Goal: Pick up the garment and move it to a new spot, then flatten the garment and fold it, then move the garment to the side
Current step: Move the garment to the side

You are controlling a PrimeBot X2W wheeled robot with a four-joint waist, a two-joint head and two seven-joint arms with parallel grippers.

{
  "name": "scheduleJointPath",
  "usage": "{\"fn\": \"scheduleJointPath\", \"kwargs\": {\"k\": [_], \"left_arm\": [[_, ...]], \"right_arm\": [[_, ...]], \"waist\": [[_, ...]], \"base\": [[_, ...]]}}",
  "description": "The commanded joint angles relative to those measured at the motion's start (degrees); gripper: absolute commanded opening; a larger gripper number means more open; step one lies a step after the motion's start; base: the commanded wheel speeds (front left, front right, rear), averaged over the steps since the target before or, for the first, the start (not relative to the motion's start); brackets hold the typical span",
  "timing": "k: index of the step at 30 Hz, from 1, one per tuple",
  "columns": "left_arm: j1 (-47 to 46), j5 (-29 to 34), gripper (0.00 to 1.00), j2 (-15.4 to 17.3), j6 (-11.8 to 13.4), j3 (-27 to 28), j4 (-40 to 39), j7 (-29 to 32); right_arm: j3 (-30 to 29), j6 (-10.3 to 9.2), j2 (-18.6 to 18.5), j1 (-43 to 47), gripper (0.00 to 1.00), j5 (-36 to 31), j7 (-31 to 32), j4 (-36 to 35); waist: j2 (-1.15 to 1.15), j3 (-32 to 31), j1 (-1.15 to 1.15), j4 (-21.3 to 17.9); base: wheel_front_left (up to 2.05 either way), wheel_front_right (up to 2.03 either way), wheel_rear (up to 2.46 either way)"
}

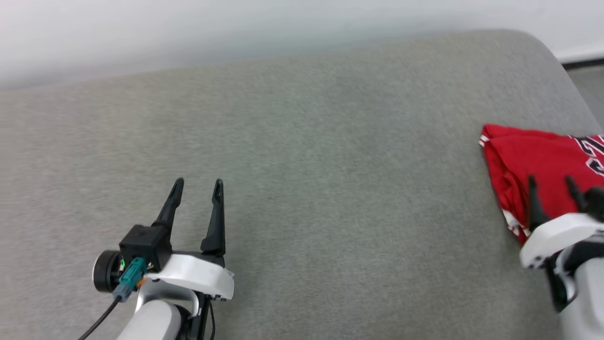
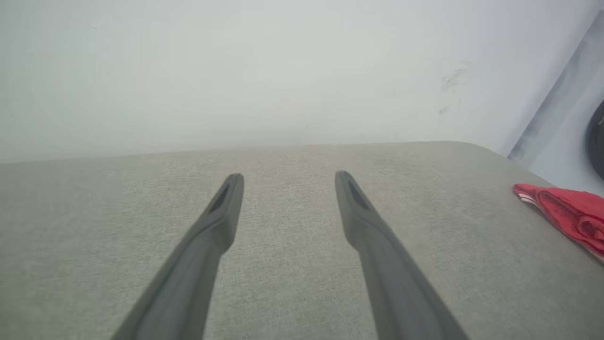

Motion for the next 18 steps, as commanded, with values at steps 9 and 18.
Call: {"fn": "scheduleJointPath", "kwargs": {"k": [9,18], "left_arm": [[6.1,-1.2,1.0,-0.2,0.9,3.4,2.5,-1.1],[9.5,-0.5,1.0,1.4,0.5,6.4,3.3,-1.2]], "right_arm": [[9.1,-0.07,4.9,11.7,1.0,6.7,2.4,-14.5],[10.6,-0.07,6.5,20.7,1.0,8.0,7.2,-29.7]], "waist": [[0.0,-9.4,0.01,11.0],[0.0,-12.7,0.01,11.7]], "base": [[0.0,0.0,0.0],[0.0,0.0,0.0]]}}
